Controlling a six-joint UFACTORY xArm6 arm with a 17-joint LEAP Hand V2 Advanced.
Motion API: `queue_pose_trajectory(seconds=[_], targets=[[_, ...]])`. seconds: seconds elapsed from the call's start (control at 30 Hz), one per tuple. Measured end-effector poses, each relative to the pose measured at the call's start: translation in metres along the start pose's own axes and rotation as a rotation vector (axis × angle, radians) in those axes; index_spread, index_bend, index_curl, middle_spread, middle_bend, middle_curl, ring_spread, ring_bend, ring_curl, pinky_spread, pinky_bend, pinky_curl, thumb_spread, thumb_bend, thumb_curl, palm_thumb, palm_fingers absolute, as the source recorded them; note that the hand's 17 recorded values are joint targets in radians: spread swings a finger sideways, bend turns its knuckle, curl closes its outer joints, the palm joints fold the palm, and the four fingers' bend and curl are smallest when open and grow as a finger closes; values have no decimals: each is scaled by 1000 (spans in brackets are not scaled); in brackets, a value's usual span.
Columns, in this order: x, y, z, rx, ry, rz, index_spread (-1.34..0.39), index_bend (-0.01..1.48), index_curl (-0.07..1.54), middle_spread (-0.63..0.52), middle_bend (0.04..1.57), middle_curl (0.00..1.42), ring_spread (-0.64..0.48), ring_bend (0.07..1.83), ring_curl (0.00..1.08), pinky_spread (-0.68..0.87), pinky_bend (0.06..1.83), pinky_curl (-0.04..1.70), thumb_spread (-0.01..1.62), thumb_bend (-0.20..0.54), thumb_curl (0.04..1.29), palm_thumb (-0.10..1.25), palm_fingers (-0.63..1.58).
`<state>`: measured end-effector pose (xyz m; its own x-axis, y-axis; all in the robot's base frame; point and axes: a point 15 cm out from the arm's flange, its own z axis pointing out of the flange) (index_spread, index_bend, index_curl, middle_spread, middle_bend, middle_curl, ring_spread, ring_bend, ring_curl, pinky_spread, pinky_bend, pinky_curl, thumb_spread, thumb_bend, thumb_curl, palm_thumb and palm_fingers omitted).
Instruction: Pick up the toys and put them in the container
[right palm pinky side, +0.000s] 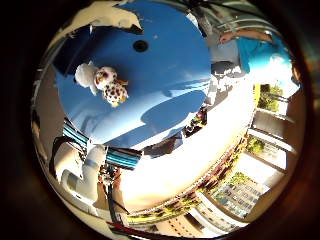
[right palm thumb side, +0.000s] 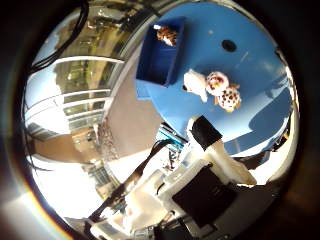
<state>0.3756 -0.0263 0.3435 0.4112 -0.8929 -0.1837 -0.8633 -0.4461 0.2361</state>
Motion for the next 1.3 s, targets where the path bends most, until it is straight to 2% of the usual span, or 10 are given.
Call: queue_pose_trajectory(seconds=[0.1, 0.3, 0.57, 0.63, 0.73, 0.83, 0.9, 1.0, 1.17, 1.3], targets=[[24, -15, 28, 41, 34, 5, -223, 188, 277, 10, 181, 358, 241, 424, 278, 433, 590, 296, 1122, -26, 425, 644, 125], [34, -15, 115, -31, 45, 27, -203, 164, 274, 22, 175, 346, 249, 403, 283, 426, 591, 280, 1127, -32, 421, 632, 140], [36, -43, 167, -81, 44, 46, -101, 181, 286, 53, 174, 331, 266, 387, 288, 433, 598, 261, 1129, -31, 412, 592, 197], [39, -50, 176, -80, 43, 49, -65, 165, 280, 42, 197, 337, 267, 445, 296, 432, 607, 249, 1128, -31, 410, 588, 311], [40, -51, 182, -91, 43, 51, -97, 150, 261, -29, 297, 372, 248, 626, 333, 445, 705, 248, 1122, -29, 405, 585, 697], [32, -57, 183, -94, 52, 32, -215, 87, 212, -88, 542, 485, 196, 893, 434, 422, 870, 316, 1114, -15, 410, 627, 1019], [27, -61, 182, -87, 61, 25, -282, 90, 171, -121, 689, 572, 139, 1088, 529, 407, 917, 368, 1100, 5, 428, 707, 1010], [30, -68, 172, -45, 78, 34, -375, 201, 144, -165, 810, 662, 75, 1214, 600, 384, 1046, 434, 1073, 32, 472, 830, 1093], [51, -77, 130, 118, 131, 91, -507, 298, 122, -201, 965, 780, 9, 1281, 664, 327, 1269, 542, 1049, 65, 547, 964, 1142], [52, -64, 103, 150, 141, 114, -646, 435, 110, -227, 1054, 879, -37, 1335, 707, 271, 1391, 633, 1035, 51, 612, 997, 1076]])
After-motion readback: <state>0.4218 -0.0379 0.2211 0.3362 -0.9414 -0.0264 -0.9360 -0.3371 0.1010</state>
